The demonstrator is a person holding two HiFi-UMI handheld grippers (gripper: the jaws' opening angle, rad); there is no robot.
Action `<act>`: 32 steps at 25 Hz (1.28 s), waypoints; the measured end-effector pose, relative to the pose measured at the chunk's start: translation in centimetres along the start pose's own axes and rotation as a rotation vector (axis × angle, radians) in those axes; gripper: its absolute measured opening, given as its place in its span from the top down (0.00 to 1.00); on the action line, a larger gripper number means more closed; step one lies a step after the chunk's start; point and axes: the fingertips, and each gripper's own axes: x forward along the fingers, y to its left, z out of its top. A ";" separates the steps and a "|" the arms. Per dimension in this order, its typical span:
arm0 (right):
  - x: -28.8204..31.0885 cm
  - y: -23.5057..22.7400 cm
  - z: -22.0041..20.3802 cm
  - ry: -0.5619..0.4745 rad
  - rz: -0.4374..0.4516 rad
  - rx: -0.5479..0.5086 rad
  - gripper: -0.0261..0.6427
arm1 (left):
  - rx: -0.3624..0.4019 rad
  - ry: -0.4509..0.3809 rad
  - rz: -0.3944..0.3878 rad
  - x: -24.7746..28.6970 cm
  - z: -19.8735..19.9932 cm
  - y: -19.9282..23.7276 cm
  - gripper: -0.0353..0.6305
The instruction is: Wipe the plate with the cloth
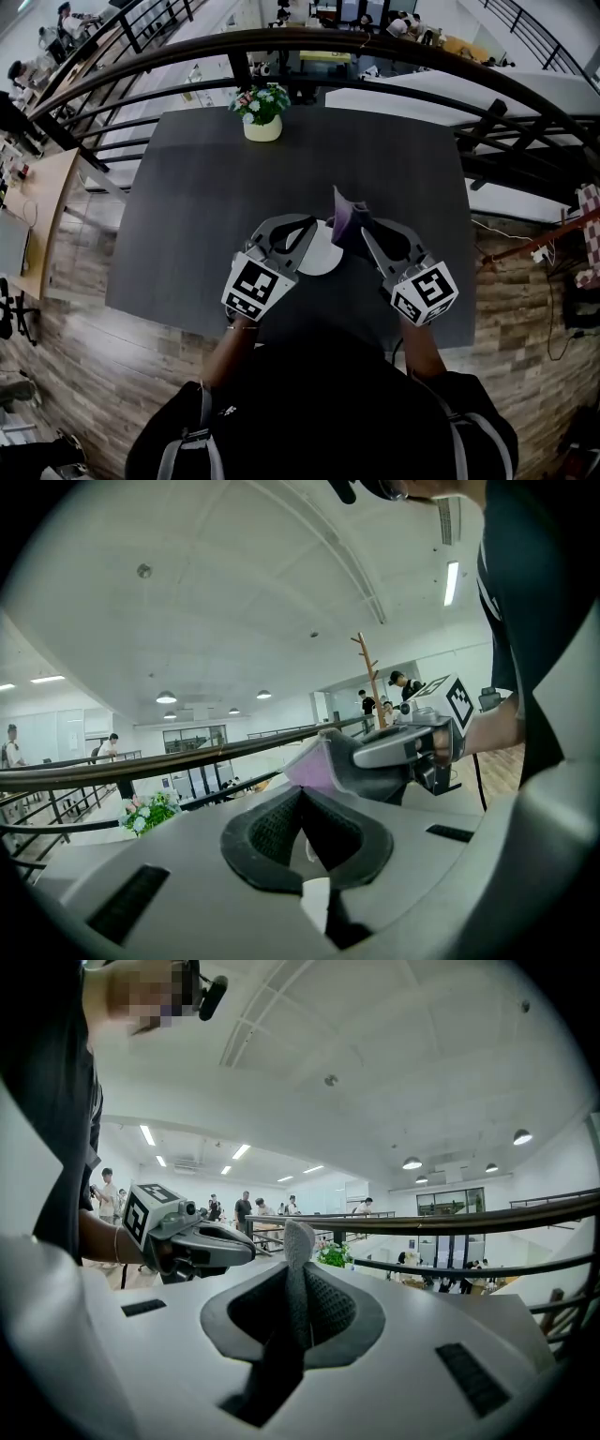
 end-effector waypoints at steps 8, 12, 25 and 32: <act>0.0 0.2 -0.1 0.019 -0.012 -0.004 0.90 | -0.006 0.002 -0.004 -0.2 0.1 0.0 0.94; -0.1 0.1 -0.2 0.027 -0.015 -0.010 0.90 | -0.008 -0.003 -0.015 0.1 0.2 -0.1 0.94; -0.2 0.1 -0.5 0.041 -0.017 -0.019 0.90 | 0.002 0.006 -0.014 0.2 0.0 -0.3 0.94; -0.1 -0.1 -0.6 0.041 -0.018 -0.019 0.90 | 0.003 0.012 -0.011 0.3 -0.2 -0.2 0.94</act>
